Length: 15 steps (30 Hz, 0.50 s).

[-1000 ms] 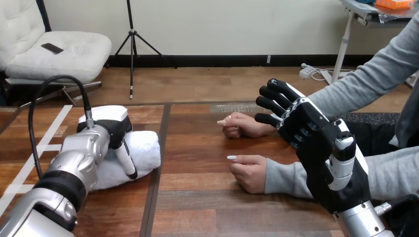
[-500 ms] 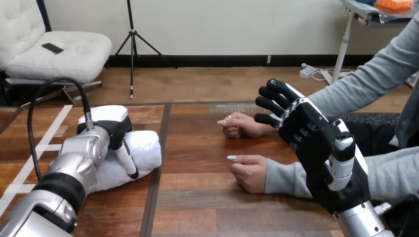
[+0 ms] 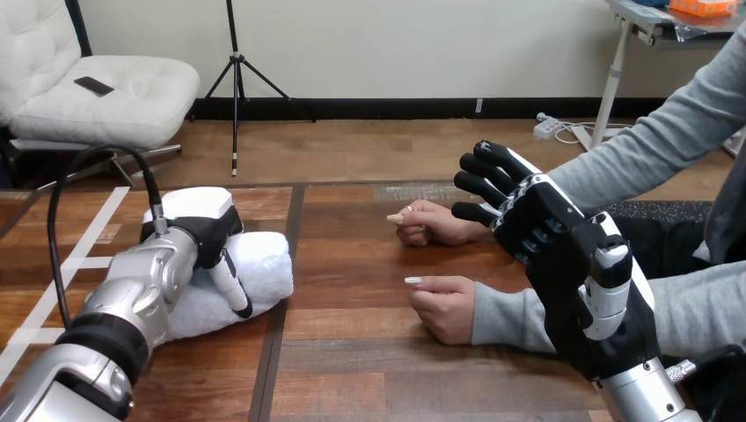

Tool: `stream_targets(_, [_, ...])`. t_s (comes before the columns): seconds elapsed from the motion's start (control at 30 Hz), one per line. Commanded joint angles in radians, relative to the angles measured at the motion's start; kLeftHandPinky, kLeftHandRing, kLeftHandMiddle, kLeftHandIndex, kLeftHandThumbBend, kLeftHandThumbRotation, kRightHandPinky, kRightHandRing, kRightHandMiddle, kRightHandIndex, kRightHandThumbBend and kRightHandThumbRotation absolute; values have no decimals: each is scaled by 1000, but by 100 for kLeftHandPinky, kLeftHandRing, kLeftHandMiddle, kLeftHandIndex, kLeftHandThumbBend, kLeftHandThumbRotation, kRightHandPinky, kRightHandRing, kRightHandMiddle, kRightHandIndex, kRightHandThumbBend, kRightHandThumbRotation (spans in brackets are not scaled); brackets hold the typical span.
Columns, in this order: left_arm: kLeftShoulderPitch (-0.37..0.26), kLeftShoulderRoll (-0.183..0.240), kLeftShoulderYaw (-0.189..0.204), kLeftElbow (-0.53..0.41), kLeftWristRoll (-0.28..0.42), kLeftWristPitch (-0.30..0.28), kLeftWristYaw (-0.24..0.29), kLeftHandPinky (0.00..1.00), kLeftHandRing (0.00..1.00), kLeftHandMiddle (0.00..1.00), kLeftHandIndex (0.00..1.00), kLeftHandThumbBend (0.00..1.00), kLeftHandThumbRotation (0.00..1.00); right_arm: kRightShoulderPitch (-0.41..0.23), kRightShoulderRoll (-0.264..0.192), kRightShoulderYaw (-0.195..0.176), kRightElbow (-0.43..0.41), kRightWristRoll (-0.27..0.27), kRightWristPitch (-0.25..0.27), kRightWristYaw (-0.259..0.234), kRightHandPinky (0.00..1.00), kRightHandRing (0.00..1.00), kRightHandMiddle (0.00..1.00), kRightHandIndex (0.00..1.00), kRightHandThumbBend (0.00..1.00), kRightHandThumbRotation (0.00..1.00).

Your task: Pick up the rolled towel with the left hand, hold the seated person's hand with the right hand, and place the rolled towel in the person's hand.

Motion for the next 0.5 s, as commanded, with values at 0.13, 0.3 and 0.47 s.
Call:
stream_targets(0.13, [-14,21,44,-32,-28,-30,51,36,44,49,45,78,0,-74,-14,-15,-11,2,-27,-1,81,88,89,87,100,100])
stream_targets(0.3, [6,28,82,-46,-66,-68,72,33,41,48,45,77,0,-74,-14,-14,-7,2,-28,2,82,89,89,88,100,100])
stream_targets(0.47, [33,36,130,-81,-118,-93,75,31,38,46,45,77,0,-72,-14,-13,-8,-1,-27,0,82,89,89,88,100,100])
